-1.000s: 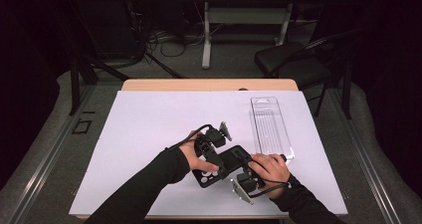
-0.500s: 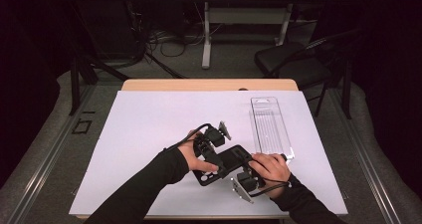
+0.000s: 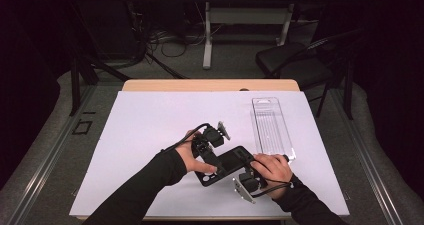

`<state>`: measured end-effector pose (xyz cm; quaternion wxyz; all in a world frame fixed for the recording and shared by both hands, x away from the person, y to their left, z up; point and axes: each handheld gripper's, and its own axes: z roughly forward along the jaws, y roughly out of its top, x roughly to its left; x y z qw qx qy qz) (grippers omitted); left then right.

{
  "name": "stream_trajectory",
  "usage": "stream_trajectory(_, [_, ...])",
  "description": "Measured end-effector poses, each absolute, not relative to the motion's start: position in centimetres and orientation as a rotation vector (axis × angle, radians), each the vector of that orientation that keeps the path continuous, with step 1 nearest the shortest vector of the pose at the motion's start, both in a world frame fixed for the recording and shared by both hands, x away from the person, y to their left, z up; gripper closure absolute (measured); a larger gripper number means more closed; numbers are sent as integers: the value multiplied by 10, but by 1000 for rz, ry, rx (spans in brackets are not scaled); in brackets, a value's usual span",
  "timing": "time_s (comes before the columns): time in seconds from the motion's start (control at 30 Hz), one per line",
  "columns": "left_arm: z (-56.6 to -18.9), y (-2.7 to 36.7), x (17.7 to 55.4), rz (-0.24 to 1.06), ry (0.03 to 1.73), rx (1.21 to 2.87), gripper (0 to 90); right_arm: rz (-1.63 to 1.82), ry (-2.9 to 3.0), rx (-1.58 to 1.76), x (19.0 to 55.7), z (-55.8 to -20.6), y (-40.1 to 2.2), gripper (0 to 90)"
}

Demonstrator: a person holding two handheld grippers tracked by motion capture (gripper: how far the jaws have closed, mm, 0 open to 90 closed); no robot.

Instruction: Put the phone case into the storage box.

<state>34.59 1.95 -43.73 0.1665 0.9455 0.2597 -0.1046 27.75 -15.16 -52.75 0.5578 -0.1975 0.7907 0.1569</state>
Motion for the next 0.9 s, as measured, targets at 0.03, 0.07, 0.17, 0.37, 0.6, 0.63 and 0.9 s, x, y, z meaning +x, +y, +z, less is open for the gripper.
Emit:
stream_trajectory(0.03, [-436, 21, 346, -294, 737, 2689, 150, 369, 1868, -463, 277, -528, -152, 883])
stream_trajectory(0.07, [-435, 22, 346, -294, 735, 2686, 150, 368, 1869, -463, 277, -528, -152, 883])
stream_trajectory(0.17, [-432, 26, 345, -270, 737, 2680, 150, 371, 1876, -461, 277, -528, -154, 883])
stream_trajectory(0.37, [-427, 36, 347, -235, 746, 2656, 153, 378, 1887, -452, 278, -527, -157, 883])
stream_trajectory(0.6, [-422, 50, 352, -174, 771, 2617, 164, 387, 1897, -440, 277, -525, -159, 883])
stream_trajectory(0.63, [-422, 51, 352, -166, 775, 2607, 166, 393, 1898, -437, 277, -525, -160, 883])
stream_trajectory(0.9, [-420, 65, 354, -128, 797, 2566, 173, 405, 1899, -418, 275, -520, -163, 883])
